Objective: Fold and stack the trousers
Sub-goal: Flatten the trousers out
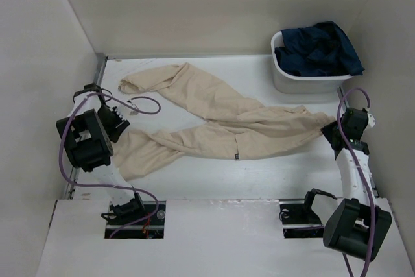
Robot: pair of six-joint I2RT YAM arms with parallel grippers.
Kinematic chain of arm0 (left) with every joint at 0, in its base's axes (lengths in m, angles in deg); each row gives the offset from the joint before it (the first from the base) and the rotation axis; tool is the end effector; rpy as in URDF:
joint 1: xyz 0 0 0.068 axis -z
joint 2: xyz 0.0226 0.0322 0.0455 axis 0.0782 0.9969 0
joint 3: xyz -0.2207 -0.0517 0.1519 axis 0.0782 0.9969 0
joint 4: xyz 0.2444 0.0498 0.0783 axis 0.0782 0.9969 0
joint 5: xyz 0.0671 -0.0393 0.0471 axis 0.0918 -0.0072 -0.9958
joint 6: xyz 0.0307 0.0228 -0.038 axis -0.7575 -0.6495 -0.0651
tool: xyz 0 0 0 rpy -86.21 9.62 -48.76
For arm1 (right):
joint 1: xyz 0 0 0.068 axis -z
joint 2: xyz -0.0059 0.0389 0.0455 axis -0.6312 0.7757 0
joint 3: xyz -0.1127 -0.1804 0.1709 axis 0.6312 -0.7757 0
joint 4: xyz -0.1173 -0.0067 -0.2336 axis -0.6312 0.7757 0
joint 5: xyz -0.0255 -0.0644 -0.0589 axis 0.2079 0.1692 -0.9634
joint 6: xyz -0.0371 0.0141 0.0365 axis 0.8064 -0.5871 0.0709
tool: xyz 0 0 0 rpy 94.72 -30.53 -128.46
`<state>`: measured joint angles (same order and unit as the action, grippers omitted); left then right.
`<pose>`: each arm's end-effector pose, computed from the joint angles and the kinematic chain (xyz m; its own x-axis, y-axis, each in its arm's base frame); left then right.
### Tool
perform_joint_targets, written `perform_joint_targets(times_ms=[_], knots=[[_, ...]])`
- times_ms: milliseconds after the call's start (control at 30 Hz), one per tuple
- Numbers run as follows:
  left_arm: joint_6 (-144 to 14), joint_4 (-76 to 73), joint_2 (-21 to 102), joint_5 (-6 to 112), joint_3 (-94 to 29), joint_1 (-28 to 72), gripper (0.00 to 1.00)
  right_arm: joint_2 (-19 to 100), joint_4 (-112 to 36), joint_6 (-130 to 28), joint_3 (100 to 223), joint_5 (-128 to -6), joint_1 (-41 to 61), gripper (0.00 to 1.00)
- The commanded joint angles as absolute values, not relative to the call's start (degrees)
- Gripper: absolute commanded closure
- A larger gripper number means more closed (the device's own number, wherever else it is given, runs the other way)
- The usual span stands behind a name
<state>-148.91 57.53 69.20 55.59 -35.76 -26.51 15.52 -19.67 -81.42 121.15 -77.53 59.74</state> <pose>0.3146 0.1201 0.1939 -0.6201 0.7592 -0.1978 0.7724 0.6350 0.0156 0.1935 -0.0745 0.2341 -0.2379 0.7324 -0.6380 0.6656 0.6013 0.4420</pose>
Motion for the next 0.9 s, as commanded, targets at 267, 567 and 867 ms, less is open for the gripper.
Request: perform_joint_targets(times_ms=[267,567,867], knots=[[-142.98,43.43,69.13,48.4,-25.34,-25.45,1.0,15.13,-22.17,-81.28,121.81,-78.0,60.27,0.98],[-141.12,-7.69,50.6,39.88,-24.2,-25.1,1.0,13.46,-18.22,-81.36,128.31,-74.58,65.8,0.99],[-153.25,-18.02,36.35,44.62,-3.92,-30.01,0.99,5.2,-13.74,-85.14,121.47,-73.69,66.69,0.99]])
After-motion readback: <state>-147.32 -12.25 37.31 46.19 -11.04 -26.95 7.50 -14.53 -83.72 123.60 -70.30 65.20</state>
